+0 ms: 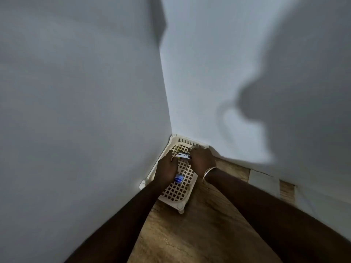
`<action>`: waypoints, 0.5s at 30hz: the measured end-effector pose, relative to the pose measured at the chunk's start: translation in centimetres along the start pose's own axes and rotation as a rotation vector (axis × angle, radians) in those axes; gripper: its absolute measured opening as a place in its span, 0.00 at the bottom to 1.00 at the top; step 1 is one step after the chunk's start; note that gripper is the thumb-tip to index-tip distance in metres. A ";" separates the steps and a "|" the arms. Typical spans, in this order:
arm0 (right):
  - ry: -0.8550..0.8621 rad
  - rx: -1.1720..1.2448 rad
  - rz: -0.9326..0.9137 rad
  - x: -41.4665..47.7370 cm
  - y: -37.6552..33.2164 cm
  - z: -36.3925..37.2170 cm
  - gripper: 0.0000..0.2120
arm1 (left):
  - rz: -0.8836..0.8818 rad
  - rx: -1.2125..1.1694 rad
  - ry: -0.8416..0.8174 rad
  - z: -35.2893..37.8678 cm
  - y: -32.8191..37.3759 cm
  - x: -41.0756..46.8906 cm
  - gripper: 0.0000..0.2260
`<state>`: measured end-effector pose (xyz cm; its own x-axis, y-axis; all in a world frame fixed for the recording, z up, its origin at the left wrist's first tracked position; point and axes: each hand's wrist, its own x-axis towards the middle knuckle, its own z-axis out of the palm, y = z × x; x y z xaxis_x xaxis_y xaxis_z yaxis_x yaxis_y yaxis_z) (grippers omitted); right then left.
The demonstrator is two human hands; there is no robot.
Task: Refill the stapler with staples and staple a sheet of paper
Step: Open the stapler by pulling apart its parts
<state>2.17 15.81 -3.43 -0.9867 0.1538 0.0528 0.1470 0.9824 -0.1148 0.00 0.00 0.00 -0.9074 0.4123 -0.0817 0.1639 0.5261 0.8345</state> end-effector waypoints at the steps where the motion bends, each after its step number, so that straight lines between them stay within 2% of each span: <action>1: -0.016 -0.012 0.009 0.0 0.0 -0.1 0.07 | -0.017 -0.017 0.007 0.1 -0.2 0.3 0.13; 8: 0.056 0.013 0.033 -0.2 0.2 0.4 0.07 | -0.149 -0.155 -0.008 0.6 -0.6 0.9 0.13; 11: 0.057 0.085 0.046 -0.8 0.4 0.0 0.06 | -0.213 -0.208 0.017 0.9 -0.6 0.8 0.14; 15: 0.164 0.273 0.120 -2.7 0.9 -0.6 0.10 | -0.215 -0.297 0.082 1.1 0.1 -0.1 0.14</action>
<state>5.02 16.37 -3.05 -0.9359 0.3033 0.1793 0.2154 0.8953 -0.3900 0.55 0.86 -0.53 -0.9389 0.2487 -0.2382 -0.1421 0.3503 0.9258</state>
